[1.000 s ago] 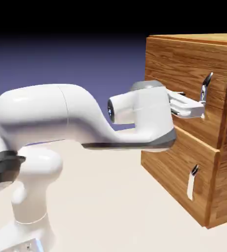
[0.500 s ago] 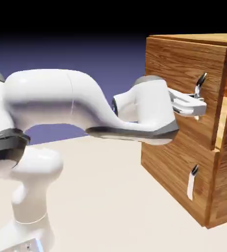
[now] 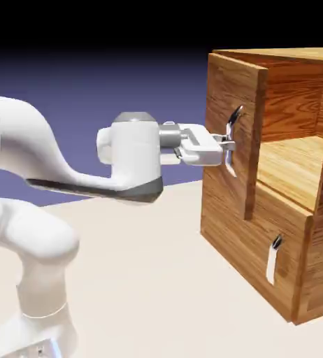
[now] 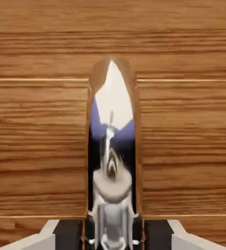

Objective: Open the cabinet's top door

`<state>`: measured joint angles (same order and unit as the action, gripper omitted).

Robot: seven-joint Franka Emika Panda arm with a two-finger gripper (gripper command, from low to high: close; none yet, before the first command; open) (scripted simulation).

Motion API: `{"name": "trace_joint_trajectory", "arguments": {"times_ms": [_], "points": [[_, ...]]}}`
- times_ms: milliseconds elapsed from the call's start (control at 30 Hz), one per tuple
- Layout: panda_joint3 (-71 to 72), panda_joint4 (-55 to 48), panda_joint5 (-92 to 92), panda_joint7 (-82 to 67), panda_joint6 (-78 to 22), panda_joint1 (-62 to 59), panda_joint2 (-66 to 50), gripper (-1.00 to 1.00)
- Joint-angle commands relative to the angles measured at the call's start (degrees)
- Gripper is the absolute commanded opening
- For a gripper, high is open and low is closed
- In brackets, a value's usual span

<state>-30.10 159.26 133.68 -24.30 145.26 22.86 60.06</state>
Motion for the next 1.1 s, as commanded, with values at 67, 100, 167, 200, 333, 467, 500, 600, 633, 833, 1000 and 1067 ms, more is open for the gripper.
{"name": "trace_joint_trajectory", "arguments": {"times_ms": [67, 100, 167, 200, 333, 467, 500, 600, 633, 833, 1000, 1067], "points": [[6.0, 4.0, -7.6, -2.9, -2.9, -3.3, 3.8, -1.0], [7.9, 5.2, -10.0, -3.9, -3.9, -4.2, 5.0, -1.0], [11.7, 7.3, -15.0, -5.8, -5.9, -5.4, 7.5, -1.0], [13.5, 8.3, -17.5, -6.7, -7.0, -5.9, 8.7, -1.0], [20.9, 11.3, -27.5, -10.1, -11.5, -6.5, 13.0, -1.0], [28.7, 13.3, -37.5, -13.0, -16.8, -5.6, 16.5, -1.0], [30.7, 13.6, -39.9, -13.5, -18.3, -5.1, 17.1, -1.0], [36.9, 14.0, -47.3, -14.9, -23.0, -3.6, 18.4, -1.0], [39.0, 14.0, -49.6, -15.2, -24.6, -3.0, 18.5, -1.0], [51.5, 11.9, -62.8, -15.8, -34.5, -0.4, 17.1, -1.0], [61.8, 7.6, -72.9, -14.9, -43.2, -0.3, 13.0, -1.0], [66.0, 5.1, -76.6, -14.4, -46.8, -1.2, 10.8, -1.0]]}}
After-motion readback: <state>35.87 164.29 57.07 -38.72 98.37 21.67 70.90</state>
